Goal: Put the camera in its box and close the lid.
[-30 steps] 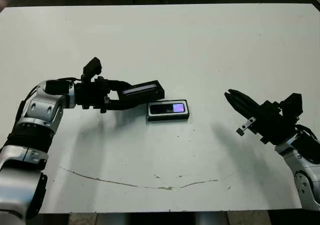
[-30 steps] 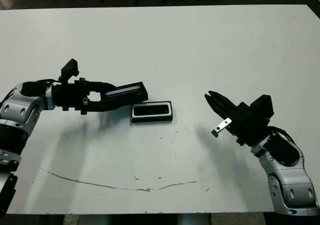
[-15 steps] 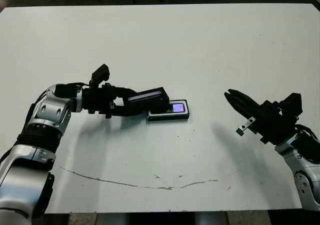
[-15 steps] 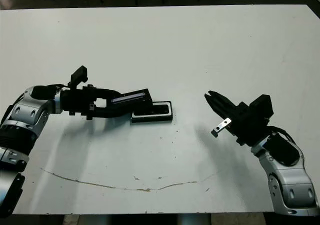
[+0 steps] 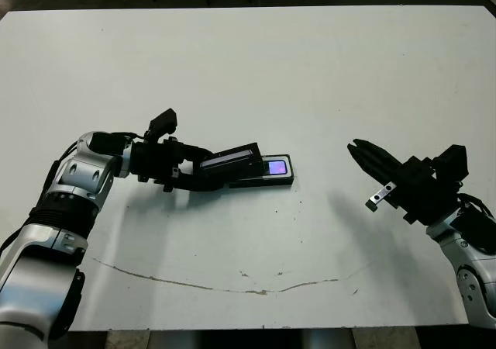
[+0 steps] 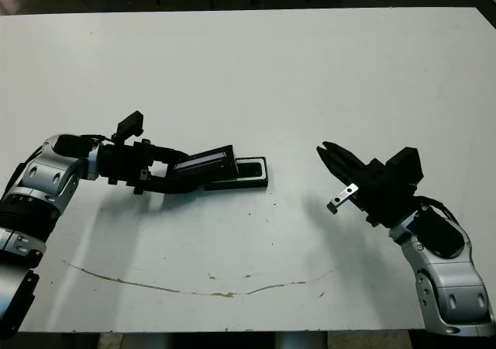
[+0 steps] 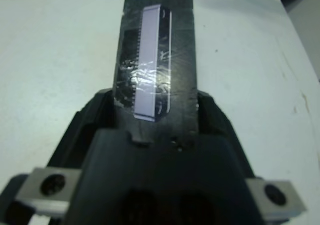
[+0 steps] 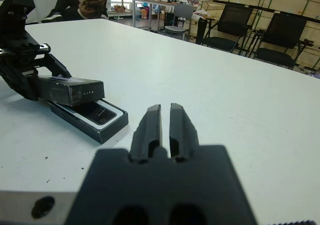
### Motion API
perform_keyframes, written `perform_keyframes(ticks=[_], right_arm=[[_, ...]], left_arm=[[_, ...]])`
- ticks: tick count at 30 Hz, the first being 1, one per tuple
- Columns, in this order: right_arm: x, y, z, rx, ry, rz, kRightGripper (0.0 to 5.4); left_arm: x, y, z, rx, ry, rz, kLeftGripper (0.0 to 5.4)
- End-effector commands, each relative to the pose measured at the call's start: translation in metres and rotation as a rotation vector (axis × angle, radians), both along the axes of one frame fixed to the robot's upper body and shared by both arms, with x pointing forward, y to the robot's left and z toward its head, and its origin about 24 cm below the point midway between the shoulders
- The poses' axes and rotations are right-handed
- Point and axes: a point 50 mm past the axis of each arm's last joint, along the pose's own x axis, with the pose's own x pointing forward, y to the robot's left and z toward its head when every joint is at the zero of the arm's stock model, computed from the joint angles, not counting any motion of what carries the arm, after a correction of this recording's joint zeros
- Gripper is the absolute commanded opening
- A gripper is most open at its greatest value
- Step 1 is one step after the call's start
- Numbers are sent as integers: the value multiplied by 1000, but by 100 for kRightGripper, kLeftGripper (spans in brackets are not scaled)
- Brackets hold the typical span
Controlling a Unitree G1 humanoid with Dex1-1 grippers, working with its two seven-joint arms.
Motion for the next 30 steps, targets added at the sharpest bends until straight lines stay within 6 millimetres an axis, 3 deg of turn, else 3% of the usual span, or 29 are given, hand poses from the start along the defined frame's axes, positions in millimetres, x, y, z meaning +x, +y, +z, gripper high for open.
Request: perform_keyframes(ticks=[1,15,30], right_arm=[[-3,-3,-4,-14,15,4,0],[-5,-3,-3,-17,9,7,0],[-5,-3,-2,-9,-10,15,0]], left_arm=[[-8,-4,-17,36,59,-41,285],[-9,-26,-27,75,7,-27,284],[-13,-64,-35,123,9,-74,284]])
